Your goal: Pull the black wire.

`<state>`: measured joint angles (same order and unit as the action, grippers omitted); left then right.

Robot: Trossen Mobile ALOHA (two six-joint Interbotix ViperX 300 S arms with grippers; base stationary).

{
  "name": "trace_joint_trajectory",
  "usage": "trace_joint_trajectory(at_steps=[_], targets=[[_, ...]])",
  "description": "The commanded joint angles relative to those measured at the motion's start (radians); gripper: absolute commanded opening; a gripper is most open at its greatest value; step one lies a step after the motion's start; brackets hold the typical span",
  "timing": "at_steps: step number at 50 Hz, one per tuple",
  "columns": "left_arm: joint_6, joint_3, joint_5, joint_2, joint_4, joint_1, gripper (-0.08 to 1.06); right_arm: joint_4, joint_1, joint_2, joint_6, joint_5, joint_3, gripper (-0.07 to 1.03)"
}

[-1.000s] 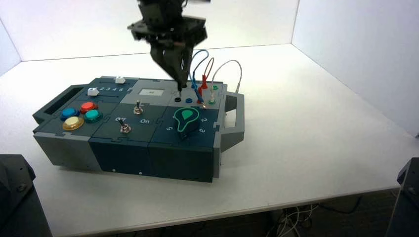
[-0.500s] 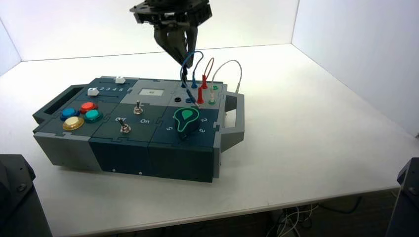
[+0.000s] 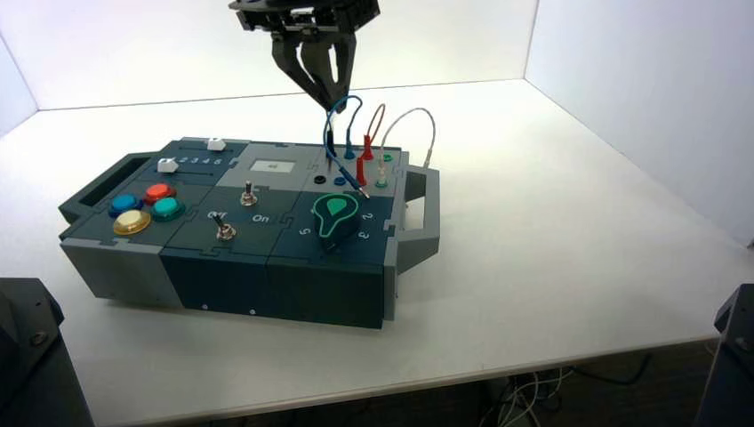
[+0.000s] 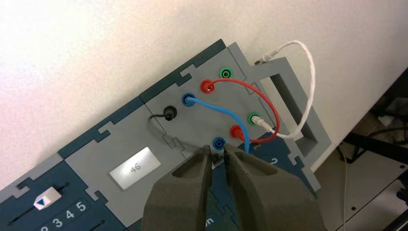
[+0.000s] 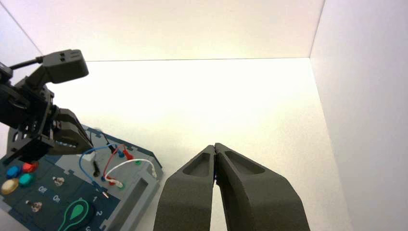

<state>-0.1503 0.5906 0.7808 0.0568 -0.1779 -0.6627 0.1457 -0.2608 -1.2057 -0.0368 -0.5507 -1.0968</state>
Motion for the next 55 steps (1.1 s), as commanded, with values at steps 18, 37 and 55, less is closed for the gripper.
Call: trace_joint_trajectory(at_steps=[18,37,55], targets=[[-0.002,0.002,0.008,0.072,0.015,0.005,0.33,0.005,-0.005,0.011,0.000,0.008,0.012,-0.02],[-0.002,0.023,0.006,0.147,0.017,0.055,0.36,0.005,-0.005,0.011,0.000,0.008,0.011,-0.02],[-0.002,0.021,0.005,0.132,0.017,0.055,0.36,0.006,-0.005,0.017,0.000,0.008,0.012,-0.02]])
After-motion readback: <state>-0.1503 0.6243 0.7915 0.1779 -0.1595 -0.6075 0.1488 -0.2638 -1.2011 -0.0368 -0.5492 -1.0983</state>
